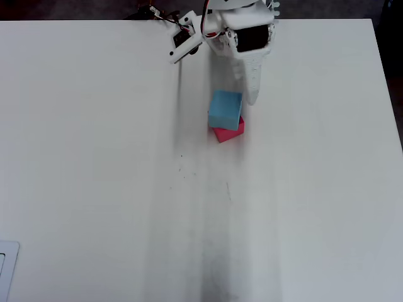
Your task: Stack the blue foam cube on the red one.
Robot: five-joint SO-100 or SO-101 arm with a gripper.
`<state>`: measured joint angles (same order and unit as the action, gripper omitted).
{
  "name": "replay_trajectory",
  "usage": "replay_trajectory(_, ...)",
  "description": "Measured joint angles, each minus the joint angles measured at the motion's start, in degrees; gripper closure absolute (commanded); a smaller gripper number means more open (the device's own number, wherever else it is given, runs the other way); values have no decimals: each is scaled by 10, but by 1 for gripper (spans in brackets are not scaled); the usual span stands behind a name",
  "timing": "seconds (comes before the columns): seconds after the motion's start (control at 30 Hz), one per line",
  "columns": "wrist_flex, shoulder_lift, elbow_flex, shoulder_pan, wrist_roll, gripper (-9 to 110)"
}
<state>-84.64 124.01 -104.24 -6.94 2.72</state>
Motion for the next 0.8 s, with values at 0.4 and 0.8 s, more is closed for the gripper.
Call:
replay_trajectory(0.4, 63, 196, -172, 62, 0, 83)
replay_trajectory(0.8, 196, 381, -405, 97, -34, 84)
